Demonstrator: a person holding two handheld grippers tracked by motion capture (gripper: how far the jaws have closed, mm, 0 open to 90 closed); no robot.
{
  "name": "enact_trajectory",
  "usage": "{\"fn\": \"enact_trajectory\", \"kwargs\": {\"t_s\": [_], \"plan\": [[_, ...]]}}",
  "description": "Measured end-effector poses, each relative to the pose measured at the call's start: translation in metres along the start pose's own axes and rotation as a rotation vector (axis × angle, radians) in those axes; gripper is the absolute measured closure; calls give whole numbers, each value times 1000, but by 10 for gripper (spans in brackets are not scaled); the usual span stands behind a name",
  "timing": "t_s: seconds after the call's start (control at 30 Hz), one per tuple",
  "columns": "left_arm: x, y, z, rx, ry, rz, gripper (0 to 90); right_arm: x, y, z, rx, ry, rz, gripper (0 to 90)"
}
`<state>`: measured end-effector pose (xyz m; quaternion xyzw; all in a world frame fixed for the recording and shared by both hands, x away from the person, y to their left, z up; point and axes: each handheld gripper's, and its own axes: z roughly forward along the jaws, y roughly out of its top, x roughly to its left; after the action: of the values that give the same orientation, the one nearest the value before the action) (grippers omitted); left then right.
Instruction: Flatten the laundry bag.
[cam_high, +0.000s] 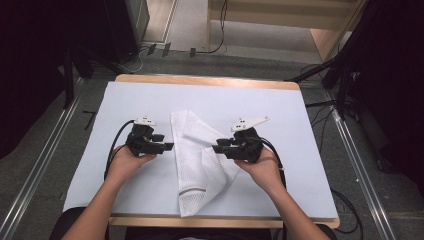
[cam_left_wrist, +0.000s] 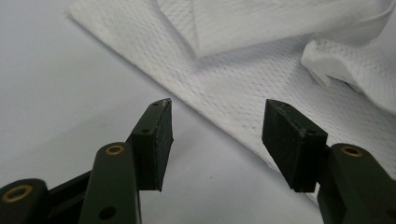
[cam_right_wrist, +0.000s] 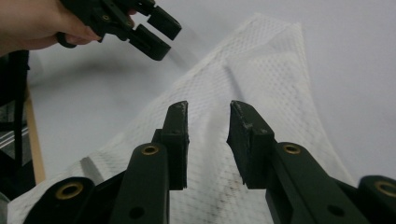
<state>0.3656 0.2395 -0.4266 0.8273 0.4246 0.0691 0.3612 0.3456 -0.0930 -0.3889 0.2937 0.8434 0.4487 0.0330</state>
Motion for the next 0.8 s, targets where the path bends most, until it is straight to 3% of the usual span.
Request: {"fn": "enact_trajectory", "kwargs": {"t_s": [0.33,0.7,0.8], "plan": [[-3,-2,12,20,-6,-21,446,-23,-7,15,24,-43,-5,665],[-11,-10,31,56,21,-31,466,-47,-10,55,102,-73,-6,601],[-17,-12,35,21,34,-27,467,-54,-11,72,141,-80,-3,585]]}}
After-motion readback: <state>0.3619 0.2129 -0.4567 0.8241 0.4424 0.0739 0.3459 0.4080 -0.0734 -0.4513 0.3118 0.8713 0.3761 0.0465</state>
